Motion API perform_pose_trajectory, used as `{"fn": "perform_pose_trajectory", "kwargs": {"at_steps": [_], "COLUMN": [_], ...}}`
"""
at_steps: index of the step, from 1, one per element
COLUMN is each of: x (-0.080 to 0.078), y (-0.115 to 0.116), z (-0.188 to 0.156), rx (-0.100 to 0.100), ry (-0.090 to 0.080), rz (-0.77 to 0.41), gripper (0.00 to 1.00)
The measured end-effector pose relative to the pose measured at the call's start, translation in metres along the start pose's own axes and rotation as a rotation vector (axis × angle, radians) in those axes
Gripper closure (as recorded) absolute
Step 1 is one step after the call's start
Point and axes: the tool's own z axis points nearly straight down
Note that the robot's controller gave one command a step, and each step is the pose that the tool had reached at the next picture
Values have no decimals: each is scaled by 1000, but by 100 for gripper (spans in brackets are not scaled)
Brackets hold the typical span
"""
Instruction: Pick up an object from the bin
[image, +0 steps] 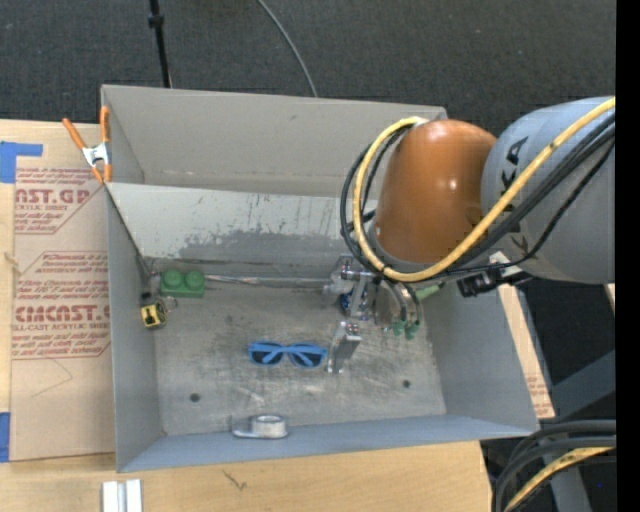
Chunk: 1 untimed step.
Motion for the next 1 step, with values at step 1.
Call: {"fn": "perform_pose_trajectory", "kwargs": {"at_steps": [1], "x": [6], "y": [12], "z": [136], "rx": [-1], "ry": [-7], "rz": [-340], "gripper": [0]}}
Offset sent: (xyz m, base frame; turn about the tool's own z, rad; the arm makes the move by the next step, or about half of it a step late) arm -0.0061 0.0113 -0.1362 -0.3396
